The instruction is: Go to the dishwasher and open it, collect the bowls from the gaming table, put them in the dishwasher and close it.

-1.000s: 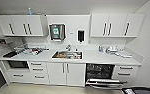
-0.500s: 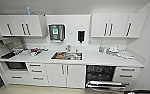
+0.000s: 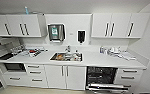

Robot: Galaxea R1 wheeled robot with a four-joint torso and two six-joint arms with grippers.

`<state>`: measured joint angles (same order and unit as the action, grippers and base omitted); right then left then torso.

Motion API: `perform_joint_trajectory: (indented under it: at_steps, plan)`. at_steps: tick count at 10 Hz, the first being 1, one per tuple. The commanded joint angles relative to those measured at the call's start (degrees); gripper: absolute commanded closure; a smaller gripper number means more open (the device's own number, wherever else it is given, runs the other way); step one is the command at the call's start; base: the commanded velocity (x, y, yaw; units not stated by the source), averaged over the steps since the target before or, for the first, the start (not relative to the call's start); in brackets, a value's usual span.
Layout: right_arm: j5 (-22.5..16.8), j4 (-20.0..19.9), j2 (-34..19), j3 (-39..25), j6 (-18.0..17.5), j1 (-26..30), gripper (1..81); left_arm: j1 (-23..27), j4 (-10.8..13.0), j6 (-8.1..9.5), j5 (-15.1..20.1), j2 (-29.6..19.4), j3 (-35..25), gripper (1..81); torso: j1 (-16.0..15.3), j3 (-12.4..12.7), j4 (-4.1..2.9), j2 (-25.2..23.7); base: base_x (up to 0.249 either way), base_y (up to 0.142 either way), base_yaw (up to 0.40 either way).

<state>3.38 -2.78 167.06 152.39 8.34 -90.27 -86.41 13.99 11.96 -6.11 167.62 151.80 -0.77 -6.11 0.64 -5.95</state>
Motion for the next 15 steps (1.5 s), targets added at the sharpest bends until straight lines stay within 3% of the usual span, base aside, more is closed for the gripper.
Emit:
perform_joint_trajectory:
  at_steps: [1, 15]
  plan:
    - [-3.29, 0.32, -0.56, -0.09, 0.01, 2.60, 81.1, 2.68, 0.68, -0.27, 2.42, -0.35, -0.01, 81.1, 0.00, 0.00, 0.00, 0.00, 0.103, 0.000, 0.000]
    - [-3.11, -0.30, -0.47, 0.00, 0.01, 2.50, 81.1, 2.51, 1.03, -0.27, 2.33, -0.44, -0.01, 81.1, 0.05, 0.00, 0.00, 0.00, 0.103, 0.000, 0.000]
